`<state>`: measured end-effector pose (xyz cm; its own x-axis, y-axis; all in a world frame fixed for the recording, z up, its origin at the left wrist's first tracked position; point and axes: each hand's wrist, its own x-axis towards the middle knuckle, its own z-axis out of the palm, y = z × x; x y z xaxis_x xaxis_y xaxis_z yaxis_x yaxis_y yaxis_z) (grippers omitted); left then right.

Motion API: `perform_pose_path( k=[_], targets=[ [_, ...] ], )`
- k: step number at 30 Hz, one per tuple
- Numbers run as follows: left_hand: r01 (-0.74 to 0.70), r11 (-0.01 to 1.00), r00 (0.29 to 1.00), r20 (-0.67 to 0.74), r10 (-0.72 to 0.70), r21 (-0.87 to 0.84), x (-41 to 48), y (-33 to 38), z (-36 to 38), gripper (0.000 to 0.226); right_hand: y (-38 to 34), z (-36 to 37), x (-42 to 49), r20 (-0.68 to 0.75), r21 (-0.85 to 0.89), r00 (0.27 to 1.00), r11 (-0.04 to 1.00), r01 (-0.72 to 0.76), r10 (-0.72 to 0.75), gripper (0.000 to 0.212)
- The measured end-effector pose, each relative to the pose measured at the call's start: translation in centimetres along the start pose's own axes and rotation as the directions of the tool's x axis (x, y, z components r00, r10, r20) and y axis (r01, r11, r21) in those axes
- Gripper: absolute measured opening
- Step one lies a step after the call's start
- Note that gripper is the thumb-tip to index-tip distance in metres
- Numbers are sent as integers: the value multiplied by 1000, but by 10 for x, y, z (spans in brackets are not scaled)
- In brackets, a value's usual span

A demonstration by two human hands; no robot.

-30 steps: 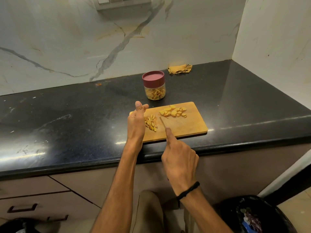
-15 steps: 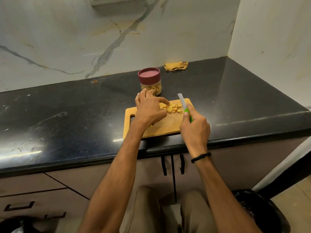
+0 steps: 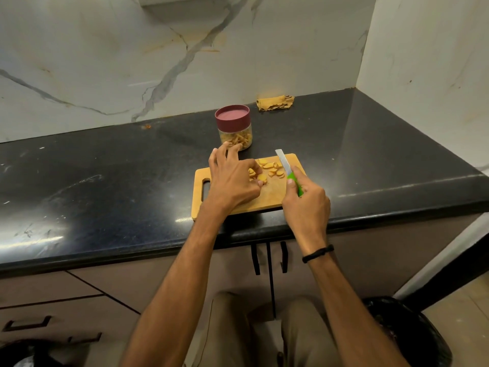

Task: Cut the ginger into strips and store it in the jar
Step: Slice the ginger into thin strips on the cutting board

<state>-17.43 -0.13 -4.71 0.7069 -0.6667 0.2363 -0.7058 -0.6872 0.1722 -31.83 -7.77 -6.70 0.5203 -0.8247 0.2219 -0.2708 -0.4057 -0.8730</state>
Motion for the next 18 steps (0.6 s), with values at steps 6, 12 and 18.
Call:
perform_pose_path(
  k=[6, 12, 18],
  targets=[
    [-16, 999, 1000, -8, 16, -45, -20, -9, 0, 36, -9, -7, -24, 97, -211, 994, 975, 70, -50, 40],
    [27, 992, 999, -35, -31, -121, -28, -9, 4, 36, -16, -8, -42, 197, -434, 980, 893, 118, -34, 48],
    [42, 994, 991, -119, -54, -104, -31, -8, 12, 32, -17, -6, -45, 215, -430, 977, 896, 107, -13, 48]
  ],
)
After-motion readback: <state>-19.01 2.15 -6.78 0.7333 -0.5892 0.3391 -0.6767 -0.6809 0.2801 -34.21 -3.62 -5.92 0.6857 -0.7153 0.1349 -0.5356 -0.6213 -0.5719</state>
